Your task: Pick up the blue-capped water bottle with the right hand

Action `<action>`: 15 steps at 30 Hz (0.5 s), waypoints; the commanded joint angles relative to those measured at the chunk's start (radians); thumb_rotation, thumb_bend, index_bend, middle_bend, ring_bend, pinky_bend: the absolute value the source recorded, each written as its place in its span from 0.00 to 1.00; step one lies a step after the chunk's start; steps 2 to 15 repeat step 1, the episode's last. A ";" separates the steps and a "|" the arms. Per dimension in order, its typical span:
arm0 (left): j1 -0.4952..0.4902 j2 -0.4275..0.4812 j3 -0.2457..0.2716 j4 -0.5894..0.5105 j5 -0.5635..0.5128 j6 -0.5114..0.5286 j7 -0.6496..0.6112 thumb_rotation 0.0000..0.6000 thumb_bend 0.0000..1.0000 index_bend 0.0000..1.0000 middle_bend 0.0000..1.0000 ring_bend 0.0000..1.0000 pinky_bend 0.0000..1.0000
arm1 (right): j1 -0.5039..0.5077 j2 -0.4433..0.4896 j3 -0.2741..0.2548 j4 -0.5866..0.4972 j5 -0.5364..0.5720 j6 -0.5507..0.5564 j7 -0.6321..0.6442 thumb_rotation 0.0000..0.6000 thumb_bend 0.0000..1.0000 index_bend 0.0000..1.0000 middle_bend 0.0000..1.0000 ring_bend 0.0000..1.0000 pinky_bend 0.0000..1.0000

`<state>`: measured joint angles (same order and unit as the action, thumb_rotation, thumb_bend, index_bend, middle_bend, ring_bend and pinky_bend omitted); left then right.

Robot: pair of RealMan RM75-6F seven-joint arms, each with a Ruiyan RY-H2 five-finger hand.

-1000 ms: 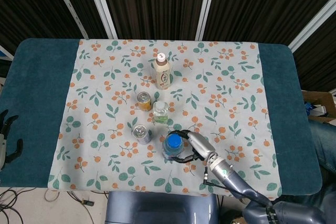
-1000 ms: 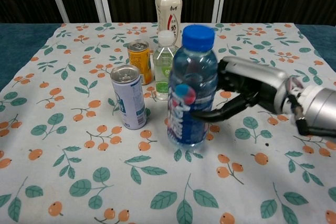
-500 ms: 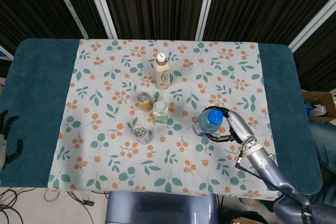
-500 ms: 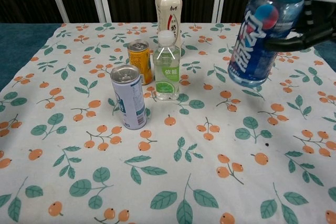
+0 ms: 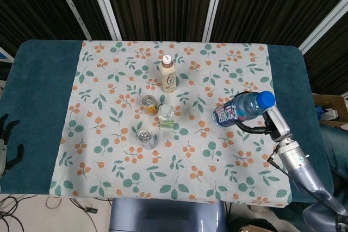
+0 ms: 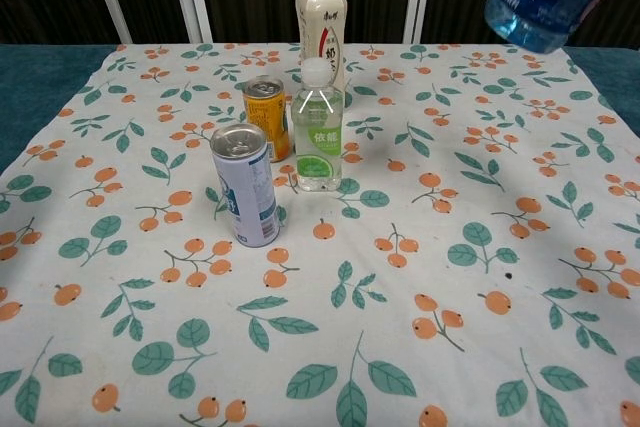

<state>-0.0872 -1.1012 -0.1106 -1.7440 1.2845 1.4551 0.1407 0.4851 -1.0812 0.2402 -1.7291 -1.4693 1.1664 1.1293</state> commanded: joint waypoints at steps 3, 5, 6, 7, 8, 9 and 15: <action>-0.001 0.000 0.001 -0.001 0.001 -0.002 0.004 1.00 0.47 0.17 0.00 0.03 0.00 | -0.020 0.047 0.011 0.020 -0.038 0.034 0.132 1.00 0.44 0.38 0.43 0.39 0.22; -0.001 0.000 0.001 -0.001 0.001 -0.002 0.004 1.00 0.47 0.17 0.00 0.03 0.00 | -0.020 0.047 0.011 0.020 -0.038 0.034 0.132 1.00 0.44 0.38 0.43 0.39 0.22; -0.001 0.000 0.001 -0.001 0.001 -0.002 0.004 1.00 0.47 0.17 0.00 0.03 0.00 | -0.020 0.047 0.011 0.020 -0.038 0.034 0.132 1.00 0.44 0.38 0.43 0.39 0.22; -0.001 0.000 0.001 -0.001 0.001 -0.002 0.004 1.00 0.47 0.17 0.00 0.03 0.00 | -0.020 0.047 0.011 0.020 -0.038 0.034 0.132 1.00 0.44 0.38 0.43 0.39 0.22; -0.001 0.000 0.001 -0.001 0.001 -0.002 0.004 1.00 0.47 0.17 0.00 0.03 0.00 | -0.020 0.047 0.011 0.020 -0.038 0.034 0.132 1.00 0.44 0.38 0.43 0.39 0.22; -0.001 0.000 0.001 -0.001 0.001 -0.002 0.004 1.00 0.47 0.17 0.00 0.03 0.00 | -0.020 0.047 0.011 0.020 -0.038 0.034 0.132 1.00 0.44 0.38 0.43 0.39 0.22; -0.001 0.000 0.001 -0.001 0.001 -0.002 0.004 1.00 0.47 0.17 0.00 0.03 0.00 | -0.020 0.047 0.011 0.020 -0.038 0.034 0.132 1.00 0.44 0.38 0.43 0.39 0.22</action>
